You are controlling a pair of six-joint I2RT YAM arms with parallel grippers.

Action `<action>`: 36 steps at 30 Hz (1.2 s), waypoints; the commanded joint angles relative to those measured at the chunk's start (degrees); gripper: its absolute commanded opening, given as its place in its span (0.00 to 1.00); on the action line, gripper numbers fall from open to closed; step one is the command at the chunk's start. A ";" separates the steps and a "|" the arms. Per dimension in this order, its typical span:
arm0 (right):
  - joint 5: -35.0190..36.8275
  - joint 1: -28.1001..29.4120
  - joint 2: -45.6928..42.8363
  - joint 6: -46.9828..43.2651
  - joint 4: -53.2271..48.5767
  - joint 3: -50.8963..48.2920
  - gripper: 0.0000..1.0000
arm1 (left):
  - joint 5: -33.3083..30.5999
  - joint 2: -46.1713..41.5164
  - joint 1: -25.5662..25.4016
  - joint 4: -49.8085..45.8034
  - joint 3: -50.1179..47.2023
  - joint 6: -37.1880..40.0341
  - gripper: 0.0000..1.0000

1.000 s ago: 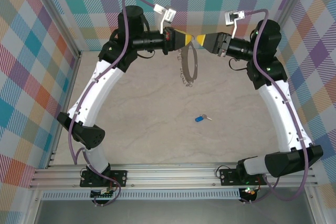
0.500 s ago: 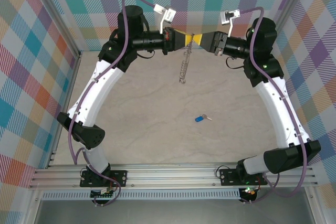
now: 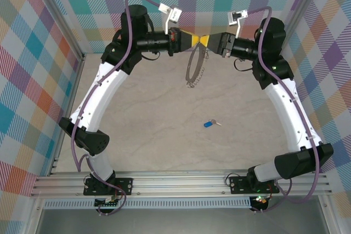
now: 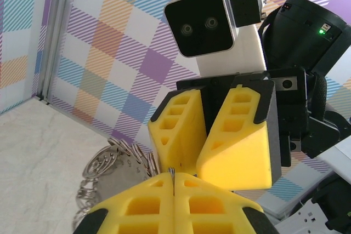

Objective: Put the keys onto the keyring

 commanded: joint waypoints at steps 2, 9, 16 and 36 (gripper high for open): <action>-2.13 1.48 0.88 -0.41 1.39 2.06 0.25 | 2.43 -0.75 0.00 3.46 1.87 -1.12 0.00; -1.46 1.52 1.87 -1.08 0.41 2.94 0.30 | 3.53 -0.41 0.00 4.02 1.96 -1.88 0.00; -0.97 1.48 1.26 -3.14 -1.84 3.12 0.21 | 3.24 -0.50 0.00 3.63 2.05 -1.50 0.00; 10.04 1.22 -4.15 0.90 5.05 -3.45 0.00 | -15.54 -6.61 -0.43 18.33 -10.58 -18.19 0.60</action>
